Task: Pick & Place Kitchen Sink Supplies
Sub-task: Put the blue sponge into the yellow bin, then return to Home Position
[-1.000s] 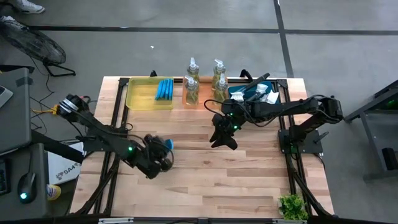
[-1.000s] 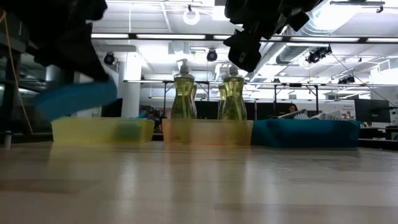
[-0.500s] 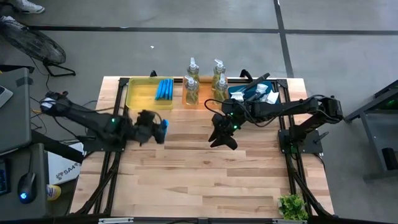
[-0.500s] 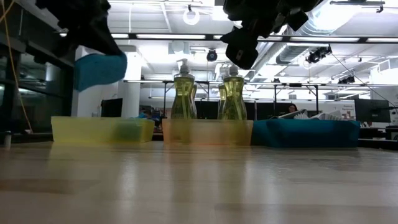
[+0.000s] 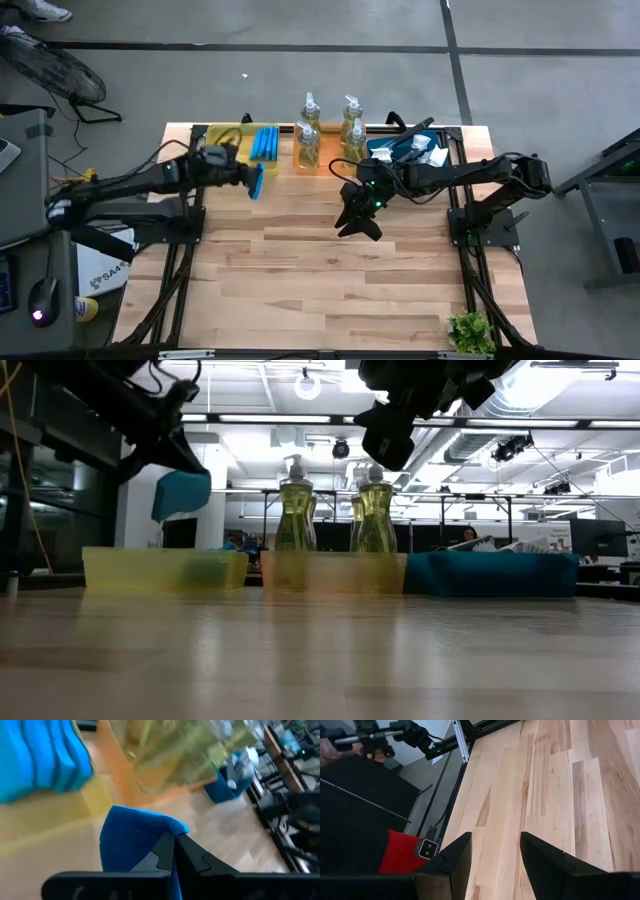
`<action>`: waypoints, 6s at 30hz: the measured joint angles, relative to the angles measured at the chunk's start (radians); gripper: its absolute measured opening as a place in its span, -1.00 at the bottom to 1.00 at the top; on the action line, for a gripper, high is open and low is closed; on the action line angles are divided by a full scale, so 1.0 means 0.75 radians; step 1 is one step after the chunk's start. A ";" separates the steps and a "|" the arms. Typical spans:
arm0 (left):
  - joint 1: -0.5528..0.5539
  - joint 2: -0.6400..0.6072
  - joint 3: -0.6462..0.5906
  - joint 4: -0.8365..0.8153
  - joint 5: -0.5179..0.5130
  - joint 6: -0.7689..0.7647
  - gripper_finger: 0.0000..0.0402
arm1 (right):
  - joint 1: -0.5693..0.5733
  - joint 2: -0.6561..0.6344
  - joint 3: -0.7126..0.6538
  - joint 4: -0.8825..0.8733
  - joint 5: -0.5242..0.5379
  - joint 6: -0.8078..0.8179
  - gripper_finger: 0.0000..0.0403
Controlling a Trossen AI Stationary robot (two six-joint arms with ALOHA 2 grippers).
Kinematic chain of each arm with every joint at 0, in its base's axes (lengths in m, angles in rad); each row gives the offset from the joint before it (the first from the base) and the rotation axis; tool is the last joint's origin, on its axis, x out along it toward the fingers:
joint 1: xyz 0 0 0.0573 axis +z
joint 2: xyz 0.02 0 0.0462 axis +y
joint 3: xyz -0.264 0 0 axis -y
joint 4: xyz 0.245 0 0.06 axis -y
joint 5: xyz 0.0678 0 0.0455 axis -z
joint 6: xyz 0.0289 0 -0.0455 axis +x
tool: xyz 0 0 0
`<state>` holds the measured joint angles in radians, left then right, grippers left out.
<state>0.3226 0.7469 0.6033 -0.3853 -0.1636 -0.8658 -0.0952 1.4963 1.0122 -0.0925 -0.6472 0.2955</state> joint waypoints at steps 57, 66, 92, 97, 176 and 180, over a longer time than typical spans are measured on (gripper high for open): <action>1.113 0.754 -0.003 0.591 0.589 0.456 -1.00 | -0.173 0.000 0.000 0.001 0.347 0.046 -0.20; 1.113 0.754 -0.003 0.592 0.609 0.450 -1.00 | -0.173 0.000 0.000 0.001 0.346 0.015 -0.20; 1.087 0.755 -0.003 0.609 0.621 0.457 -0.41 | -0.172 0.000 0.000 -0.043 0.315 0.013 -0.20; 1.088 0.753 -0.003 0.764 0.671 0.446 -0.17 | -0.172 0.000 0.000 -0.045 0.315 0.020 -0.20; -0.142 -0.331 -0.782 1.586 0.512 0.371 -0.48 | 0.266 -0.907 -0.831 0.771 1.555 0.258 -0.20; -0.142 -0.337 -0.783 1.586 0.510 0.345 -0.48 | 0.271 -0.776 -0.831 0.844 1.538 0.276 -0.20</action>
<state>0.2160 0.4938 0.0162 0.8044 0.2190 -0.6073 0.1078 0.9142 0.3893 0.5408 0.5067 0.5028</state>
